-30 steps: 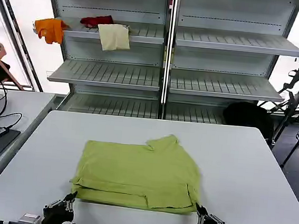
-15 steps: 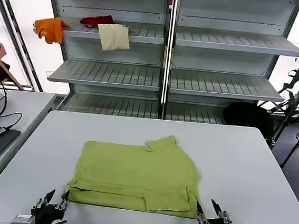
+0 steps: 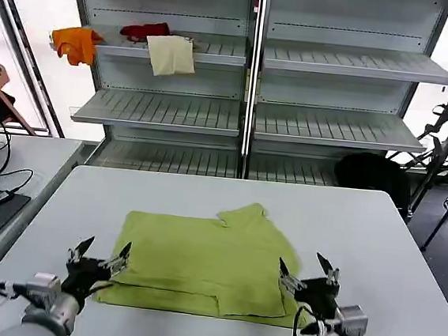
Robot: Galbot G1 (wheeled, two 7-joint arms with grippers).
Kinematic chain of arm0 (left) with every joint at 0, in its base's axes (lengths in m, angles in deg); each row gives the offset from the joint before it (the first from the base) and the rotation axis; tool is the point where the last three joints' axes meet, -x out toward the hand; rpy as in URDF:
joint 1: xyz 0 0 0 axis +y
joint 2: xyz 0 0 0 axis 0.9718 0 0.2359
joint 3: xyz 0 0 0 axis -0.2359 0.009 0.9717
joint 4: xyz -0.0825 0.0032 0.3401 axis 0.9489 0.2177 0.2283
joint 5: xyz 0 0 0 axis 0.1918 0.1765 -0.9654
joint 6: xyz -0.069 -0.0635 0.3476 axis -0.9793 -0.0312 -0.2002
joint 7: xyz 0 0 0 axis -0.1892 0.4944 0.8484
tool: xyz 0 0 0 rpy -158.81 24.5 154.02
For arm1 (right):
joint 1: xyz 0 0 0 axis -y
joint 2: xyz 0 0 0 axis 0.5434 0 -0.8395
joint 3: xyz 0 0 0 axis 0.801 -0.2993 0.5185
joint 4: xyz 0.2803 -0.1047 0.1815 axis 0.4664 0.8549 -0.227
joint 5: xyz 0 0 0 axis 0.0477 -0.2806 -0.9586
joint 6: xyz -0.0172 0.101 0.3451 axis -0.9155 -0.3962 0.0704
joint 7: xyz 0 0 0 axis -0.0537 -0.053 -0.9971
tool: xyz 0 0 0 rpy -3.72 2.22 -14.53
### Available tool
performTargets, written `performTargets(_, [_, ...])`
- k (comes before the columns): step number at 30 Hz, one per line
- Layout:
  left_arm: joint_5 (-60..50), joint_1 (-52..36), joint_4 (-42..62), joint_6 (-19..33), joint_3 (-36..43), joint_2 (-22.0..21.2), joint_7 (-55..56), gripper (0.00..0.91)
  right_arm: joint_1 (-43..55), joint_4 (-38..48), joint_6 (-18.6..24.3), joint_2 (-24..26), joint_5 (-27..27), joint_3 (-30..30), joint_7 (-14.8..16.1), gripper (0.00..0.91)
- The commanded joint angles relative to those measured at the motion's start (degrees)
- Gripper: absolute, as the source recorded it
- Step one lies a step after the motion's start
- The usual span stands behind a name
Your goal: Fold and organize the clothes.
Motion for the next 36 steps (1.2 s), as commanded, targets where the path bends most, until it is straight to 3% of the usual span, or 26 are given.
performTargets(1, [3.2, -20.7, 17.0, -0.7, 4.5, 2.8, -5.3, 0.907, 20.0, 14.7, 0.0, 2.2, -5.6, -4.3, -0.1, 0.907])
performTargets(12, [4.7, -27.2, 26.8, -0.9, 11.4, 6.1, -5.7, 0.907, 27.3, 28.0, -0.1, -0.6, -7.3, -10.0, -2.7, 0.907])
performTargets(36, [2.1, -25.4, 31.7, -0.7, 11.4, 5.0, -6.8, 0.907, 28.9, 36.5, 0.1, -4.9, -3.3, -12.3, -2.4, 0.907])
